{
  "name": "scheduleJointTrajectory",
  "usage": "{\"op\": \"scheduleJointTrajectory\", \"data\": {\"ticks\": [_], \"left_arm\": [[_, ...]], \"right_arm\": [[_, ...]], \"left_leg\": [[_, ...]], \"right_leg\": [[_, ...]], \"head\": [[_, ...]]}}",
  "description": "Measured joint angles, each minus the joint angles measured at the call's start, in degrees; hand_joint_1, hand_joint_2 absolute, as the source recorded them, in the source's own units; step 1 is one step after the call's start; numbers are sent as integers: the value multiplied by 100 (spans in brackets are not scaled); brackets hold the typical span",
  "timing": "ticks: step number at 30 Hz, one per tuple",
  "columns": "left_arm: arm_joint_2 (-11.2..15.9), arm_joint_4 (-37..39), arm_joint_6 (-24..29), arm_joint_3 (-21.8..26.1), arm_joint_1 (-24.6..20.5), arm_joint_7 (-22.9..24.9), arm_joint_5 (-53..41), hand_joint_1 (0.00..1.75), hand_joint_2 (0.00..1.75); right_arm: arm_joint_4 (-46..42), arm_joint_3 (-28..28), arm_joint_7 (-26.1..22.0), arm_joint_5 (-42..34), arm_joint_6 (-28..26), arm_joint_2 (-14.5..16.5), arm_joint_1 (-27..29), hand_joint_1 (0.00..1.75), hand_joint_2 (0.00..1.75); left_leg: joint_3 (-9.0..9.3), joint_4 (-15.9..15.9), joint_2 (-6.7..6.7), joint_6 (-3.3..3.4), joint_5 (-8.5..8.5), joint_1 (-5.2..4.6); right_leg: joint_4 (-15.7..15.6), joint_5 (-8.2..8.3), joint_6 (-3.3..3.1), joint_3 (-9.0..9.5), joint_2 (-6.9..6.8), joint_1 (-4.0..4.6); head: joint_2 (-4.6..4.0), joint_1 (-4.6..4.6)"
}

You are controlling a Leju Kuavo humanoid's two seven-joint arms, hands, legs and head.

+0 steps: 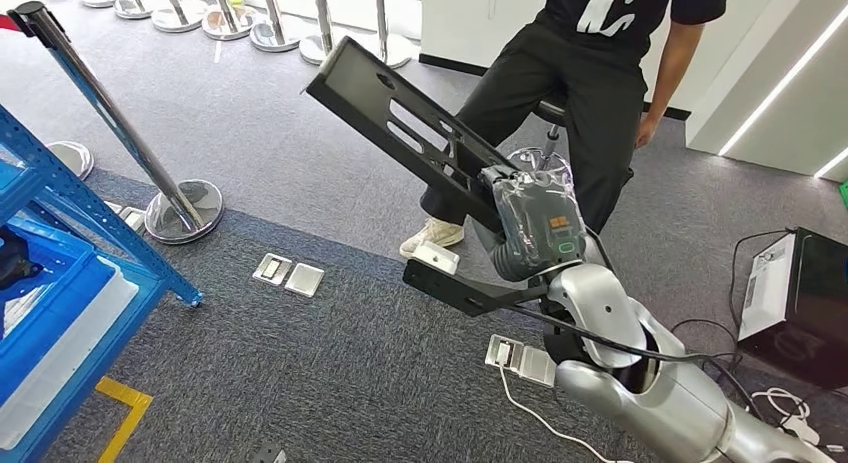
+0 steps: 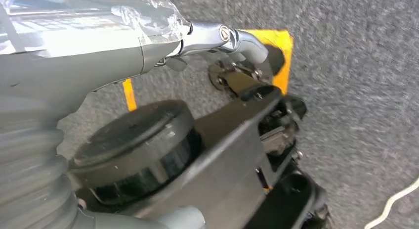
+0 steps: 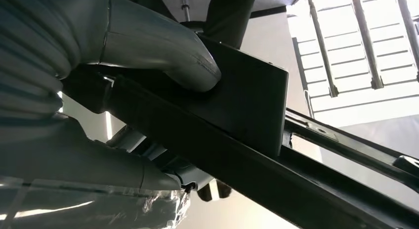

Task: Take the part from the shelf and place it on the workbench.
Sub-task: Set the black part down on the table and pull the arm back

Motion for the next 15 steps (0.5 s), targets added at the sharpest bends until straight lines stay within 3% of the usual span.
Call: {"op": "scheduleJointTrajectory", "data": {"ticks": [1,3,6,8,9,12,13,15], "left_arm": [[-3,-1,-1,5,-2,2,1,0,175],[-5,-2,-1,26,-8,3,2,0,175],[-4,-2,-2,61,0,3,2,0,175],[-4,-2,-2,74,13,4,2,0,175],[-4,-2,-2,76,16,4,2,0,175],[-4,-2,-2,82,16,5,2,0,175],[-4,-2,-2,83,16,5,2,0,175],[-5,-2,-2,84,20,5,2,0,175]], "right_arm": [[0,-1,1,-3,-2,1,-1,175,175],[1,-5,0,-5,-6,-1,-11,175,175],[8,-6,-3,-9,-14,2,-23,175,175],[19,-4,-1,-13,-14,2,-16,175,175],[22,-4,-1,-14,-14,2,-15,175,175],[23,-6,-1,-13,-14,2,-22,175,175],[23,-7,-1,-13,-14,2,-26,175,175],[24,-7,1,-20,-15,2,-32,175,175]], "left_leg": [[8,-20,32,35,17,4],[38,-86,93,110,55,18],[59,-122,185,161,69,10],[63,-119,248,164,60,2],[70,-117,278,160,53,2],[116,-109,353,113,11,-13],[125,-106,373,89,0,-24],[135,-106,417,33,-12,-43]], "right_leg": [[-9,2,39,-6,17,-14],[145,-107,108,-70,-76,-24],[1098,-573,176,-509,-298,-44],[1531,-664,197,-729,-337,-59],[1445,-558,198,-691,-351,-62],[336,-50,145,-152,-497,-33],[72,25,112,-26,-539,-9],[-54,23,53,23,-534,39]], "head": [[0,8],[0,46],[0,149],[0,187],[0,209],[0,275],[0,287],[0,277]]}}
